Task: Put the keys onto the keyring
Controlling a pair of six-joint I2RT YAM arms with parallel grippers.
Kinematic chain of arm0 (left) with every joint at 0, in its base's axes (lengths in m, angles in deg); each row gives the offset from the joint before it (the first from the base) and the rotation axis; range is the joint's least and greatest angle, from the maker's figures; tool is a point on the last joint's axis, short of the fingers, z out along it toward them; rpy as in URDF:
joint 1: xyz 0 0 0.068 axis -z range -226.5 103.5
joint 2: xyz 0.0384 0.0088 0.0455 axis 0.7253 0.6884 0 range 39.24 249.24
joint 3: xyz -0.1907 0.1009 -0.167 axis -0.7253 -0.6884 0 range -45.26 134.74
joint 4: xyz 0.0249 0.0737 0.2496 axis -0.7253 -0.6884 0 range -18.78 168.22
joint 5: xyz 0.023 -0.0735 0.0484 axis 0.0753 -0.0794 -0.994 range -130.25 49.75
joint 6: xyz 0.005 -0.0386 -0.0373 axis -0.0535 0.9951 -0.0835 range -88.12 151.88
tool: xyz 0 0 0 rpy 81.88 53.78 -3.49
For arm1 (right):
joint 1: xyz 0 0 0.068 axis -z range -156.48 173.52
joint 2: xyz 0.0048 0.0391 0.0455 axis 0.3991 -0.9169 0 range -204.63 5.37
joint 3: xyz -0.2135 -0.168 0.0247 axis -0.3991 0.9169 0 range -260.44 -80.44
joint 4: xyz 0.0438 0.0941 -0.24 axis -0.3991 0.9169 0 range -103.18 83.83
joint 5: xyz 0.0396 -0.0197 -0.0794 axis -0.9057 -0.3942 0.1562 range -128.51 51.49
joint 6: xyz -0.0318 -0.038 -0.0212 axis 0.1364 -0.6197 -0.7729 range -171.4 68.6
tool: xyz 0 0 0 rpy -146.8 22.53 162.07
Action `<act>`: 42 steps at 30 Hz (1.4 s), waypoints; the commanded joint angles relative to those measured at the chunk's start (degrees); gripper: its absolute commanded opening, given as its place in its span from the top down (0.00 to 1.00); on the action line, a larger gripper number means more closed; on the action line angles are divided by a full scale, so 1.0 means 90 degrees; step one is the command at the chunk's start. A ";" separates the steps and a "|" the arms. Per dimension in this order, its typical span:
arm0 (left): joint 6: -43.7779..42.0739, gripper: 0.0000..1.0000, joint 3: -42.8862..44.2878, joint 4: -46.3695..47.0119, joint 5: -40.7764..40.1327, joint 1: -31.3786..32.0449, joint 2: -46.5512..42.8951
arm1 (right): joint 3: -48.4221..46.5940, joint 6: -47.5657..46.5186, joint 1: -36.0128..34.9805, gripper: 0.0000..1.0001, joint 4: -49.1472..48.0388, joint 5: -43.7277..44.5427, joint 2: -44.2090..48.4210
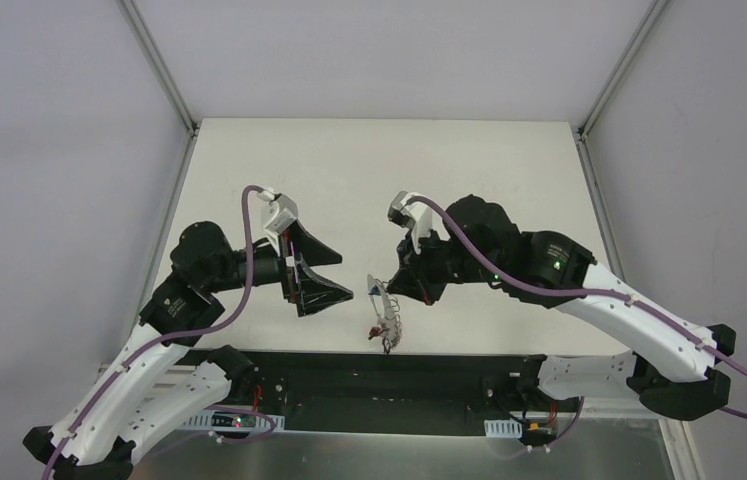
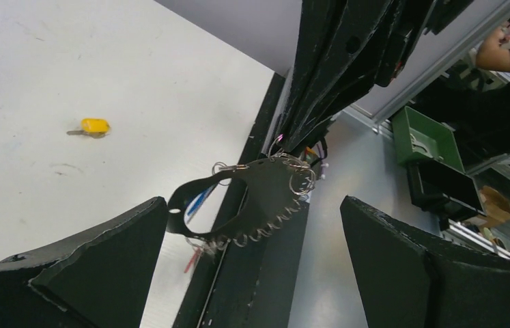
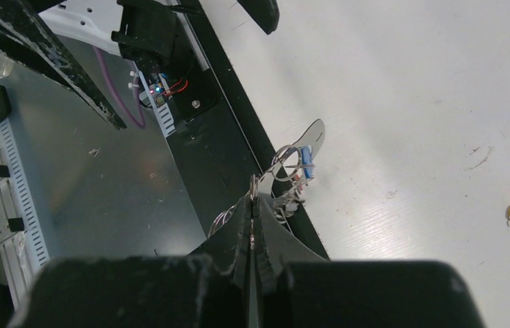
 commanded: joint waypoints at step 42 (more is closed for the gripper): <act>0.1975 0.34 -0.1091 0.4415 0.1858 0.0129 -0.0114 | -0.4666 -0.0237 -0.0273 1.00 0.3098 -0.1912 -0.2924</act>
